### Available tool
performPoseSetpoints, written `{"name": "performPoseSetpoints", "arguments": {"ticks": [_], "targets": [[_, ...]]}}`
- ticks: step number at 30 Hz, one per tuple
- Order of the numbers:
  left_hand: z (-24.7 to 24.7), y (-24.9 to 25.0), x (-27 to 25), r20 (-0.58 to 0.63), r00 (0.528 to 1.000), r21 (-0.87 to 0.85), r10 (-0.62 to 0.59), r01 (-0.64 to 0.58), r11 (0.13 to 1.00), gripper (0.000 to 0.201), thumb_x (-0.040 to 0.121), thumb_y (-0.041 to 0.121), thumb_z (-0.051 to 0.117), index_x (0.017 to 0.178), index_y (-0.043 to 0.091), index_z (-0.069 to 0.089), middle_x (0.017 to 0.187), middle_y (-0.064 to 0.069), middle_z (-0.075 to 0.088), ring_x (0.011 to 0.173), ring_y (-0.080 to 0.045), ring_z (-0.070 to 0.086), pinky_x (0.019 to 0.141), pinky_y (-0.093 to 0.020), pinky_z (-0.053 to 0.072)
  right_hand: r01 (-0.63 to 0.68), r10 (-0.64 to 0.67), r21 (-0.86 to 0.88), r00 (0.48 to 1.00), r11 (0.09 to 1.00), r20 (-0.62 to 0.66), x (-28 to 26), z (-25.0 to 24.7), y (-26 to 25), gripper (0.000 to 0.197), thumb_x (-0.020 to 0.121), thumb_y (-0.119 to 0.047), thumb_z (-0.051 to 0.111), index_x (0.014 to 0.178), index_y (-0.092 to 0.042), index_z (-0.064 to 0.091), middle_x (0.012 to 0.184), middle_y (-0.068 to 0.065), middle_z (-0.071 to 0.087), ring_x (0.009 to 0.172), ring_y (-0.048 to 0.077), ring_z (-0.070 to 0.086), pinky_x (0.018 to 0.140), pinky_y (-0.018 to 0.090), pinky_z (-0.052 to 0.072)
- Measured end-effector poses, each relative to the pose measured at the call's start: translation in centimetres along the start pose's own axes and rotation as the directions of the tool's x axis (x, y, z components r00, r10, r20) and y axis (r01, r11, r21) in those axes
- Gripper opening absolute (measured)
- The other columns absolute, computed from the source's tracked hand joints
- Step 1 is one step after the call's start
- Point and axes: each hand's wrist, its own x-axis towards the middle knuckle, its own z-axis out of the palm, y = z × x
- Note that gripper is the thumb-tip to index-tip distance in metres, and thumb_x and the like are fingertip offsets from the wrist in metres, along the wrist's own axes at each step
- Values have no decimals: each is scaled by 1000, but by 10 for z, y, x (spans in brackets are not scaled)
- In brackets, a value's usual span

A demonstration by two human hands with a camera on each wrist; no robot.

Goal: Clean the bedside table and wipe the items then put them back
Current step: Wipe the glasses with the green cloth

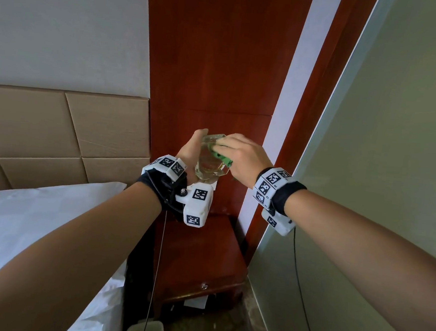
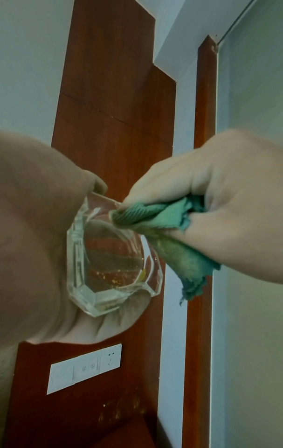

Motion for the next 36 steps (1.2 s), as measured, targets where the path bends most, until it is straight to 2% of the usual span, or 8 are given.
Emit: {"name": "performPoseSetpoints", "arguments": {"ticks": [4,8,14,20,24,27,33,36], "targets": [[8,1,-4,29,999,-1,-16,16,1000,66,86,60,47,123,6,57,102,-18,61,81,-34,64,55,-39,53,108,-105,-117,994,987,36,3,5,4,39,73,1,72,110,-12,73,113,-1,71,107,27,63,81,40,54],[6,-1,0,-15,1000,-11,7,-7,1000,76,73,58,55,131,9,59,114,-19,62,99,-37,64,65,-44,52,86,-84,-169,996,982,16,0,6,7,38,71,2,74,107,-11,74,107,0,72,97,28,64,73,38,54],[13,1,1,-129,987,-28,91,-95,995,62,70,58,57,114,17,70,116,-19,67,104,-38,65,75,-49,54,-83,98,-168,992,982,84,0,3,2,42,62,3,75,102,-10,76,95,1,74,91,27,62,73,37,54],[18,-2,-5,-170,942,181,288,-257,949,45,81,51,55,106,17,69,104,-12,73,92,-29,70,75,-41,56,-260,279,-102,911,960,304,8,-10,4,39,85,-11,58,113,-36,71,99,-8,69,100,18,58,74,35,54],[22,0,-14,-120,891,312,437,-385,869,28,90,44,51,97,26,71,102,-3,73,96,-23,70,84,-44,56,-333,330,54,942,941,53,2,-10,4,34,84,-8,67,112,-26,74,106,-6,73,104,17,59,78,34,55],[22,3,-17,-46,842,391,537,-480,785,37,86,46,46,109,30,71,108,-1,73,99,-20,70,81,-46,58,-276,271,-6,947,961,-172,-1,-5,3,34,73,-2,76,103,-17,77,102,-2,74,98,23,64,74,33,54],[29,4,-28,63,781,431,621,-583,689,33,77,50,44,93,48,73,99,12,75,99,-11,69,79,-42,60,-276,262,-74,952,958,-158,2,1,-1,39,65,1,79,100,-18,77,94,-4,75,89,22,65,62,30,54],[31,6,-25,44,772,430,634,-588,686,36,84,43,46,105,38,74,101,5,75,101,-17,70,79,-43,61,-354,351,-12,930,935,-106,6,-2,-9,33,72,-2,75,98,-22,76,91,-4,75,90,22,65,60,31,54]]}}
